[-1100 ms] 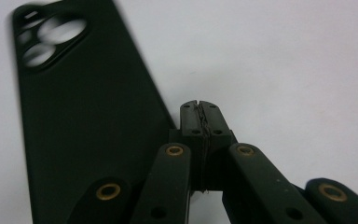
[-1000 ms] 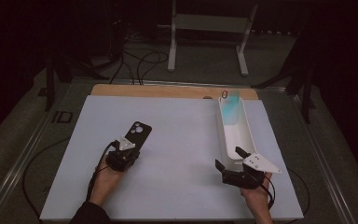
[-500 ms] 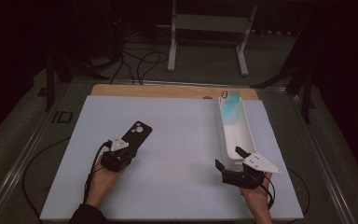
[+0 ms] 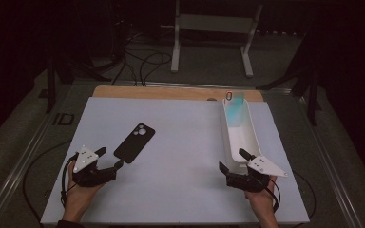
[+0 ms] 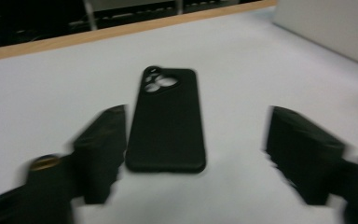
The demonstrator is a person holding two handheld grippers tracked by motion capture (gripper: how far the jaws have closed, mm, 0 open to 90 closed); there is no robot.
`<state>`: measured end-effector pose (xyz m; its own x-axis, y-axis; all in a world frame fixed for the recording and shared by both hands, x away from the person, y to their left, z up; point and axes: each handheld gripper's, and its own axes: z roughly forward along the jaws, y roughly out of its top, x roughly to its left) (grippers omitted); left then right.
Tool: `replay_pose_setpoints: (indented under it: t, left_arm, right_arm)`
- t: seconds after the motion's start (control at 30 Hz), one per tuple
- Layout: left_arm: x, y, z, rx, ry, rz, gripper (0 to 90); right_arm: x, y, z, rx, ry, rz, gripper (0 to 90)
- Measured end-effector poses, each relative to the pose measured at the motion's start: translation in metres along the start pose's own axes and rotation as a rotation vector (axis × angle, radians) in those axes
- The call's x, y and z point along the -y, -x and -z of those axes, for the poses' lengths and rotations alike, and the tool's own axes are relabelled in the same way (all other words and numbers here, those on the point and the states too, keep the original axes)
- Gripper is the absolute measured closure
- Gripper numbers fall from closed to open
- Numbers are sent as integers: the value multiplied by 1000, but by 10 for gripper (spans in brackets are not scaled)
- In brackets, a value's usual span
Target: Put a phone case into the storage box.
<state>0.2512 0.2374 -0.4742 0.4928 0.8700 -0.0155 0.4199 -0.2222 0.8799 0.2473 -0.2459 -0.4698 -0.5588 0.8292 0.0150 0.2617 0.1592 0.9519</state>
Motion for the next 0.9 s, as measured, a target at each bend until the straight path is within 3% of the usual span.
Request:
replay_pose_setpoints:
  t: [0.27,0.5,0.9]
  left_arm:
    - [3,2,11,4,16,-14,17]
    - [2,0,10,8,-5,-1,7]
    - [-12,0,0,2,-74,-16,7]
  right_arm:
    - [0,3,6,11,17,-7,105]
    - [1,4,6,11,13,-5,104]
    - [0,5,1,10,-2,-4,103]
